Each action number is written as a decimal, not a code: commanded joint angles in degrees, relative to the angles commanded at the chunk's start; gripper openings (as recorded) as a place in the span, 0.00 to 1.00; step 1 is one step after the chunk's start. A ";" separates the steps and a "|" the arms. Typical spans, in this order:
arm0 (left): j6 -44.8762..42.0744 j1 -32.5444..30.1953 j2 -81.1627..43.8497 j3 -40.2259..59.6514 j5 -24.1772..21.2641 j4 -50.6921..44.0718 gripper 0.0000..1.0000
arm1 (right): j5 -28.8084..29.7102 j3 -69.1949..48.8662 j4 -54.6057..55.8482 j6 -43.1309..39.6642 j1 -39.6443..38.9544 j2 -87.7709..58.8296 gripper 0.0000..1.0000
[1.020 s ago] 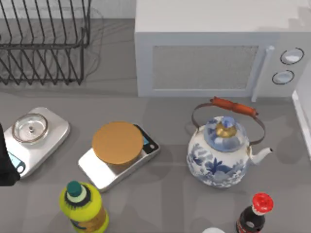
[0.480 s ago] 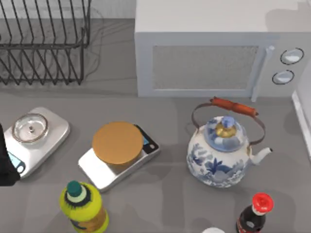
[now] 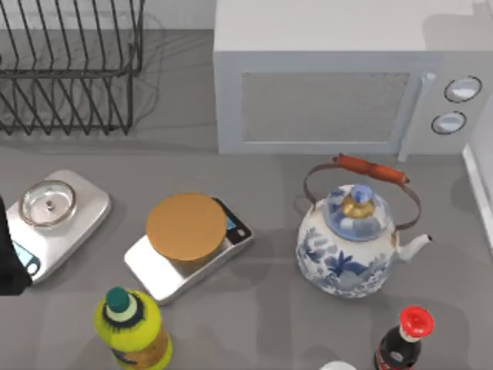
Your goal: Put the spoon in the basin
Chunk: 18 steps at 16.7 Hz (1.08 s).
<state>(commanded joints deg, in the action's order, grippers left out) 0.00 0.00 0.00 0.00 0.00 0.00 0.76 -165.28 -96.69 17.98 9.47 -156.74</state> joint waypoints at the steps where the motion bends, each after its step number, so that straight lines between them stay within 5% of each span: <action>1: 0.00 0.00 0.00 0.00 0.00 0.00 1.00 | 0.01 1.37 1.12 0.01 -0.02 0.57 0.00; 8: 0.00 0.00 0.00 0.00 0.00 0.00 1.00 | -0.06 20.83 13.67 -0.10 -0.50 6.15 0.00; 14: 0.00 0.00 0.00 0.00 0.00 0.00 1.00 | -0.08 24.15 16.41 -0.03 -0.53 7.20 0.00; 18: 0.00 0.00 0.00 0.00 0.00 0.00 1.00 | -0.08 24.15 16.41 -0.03 -0.53 7.20 0.30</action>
<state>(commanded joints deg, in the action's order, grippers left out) 0.00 0.00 0.00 0.00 0.00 0.00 0.69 -141.13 -80.28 17.94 8.94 -149.54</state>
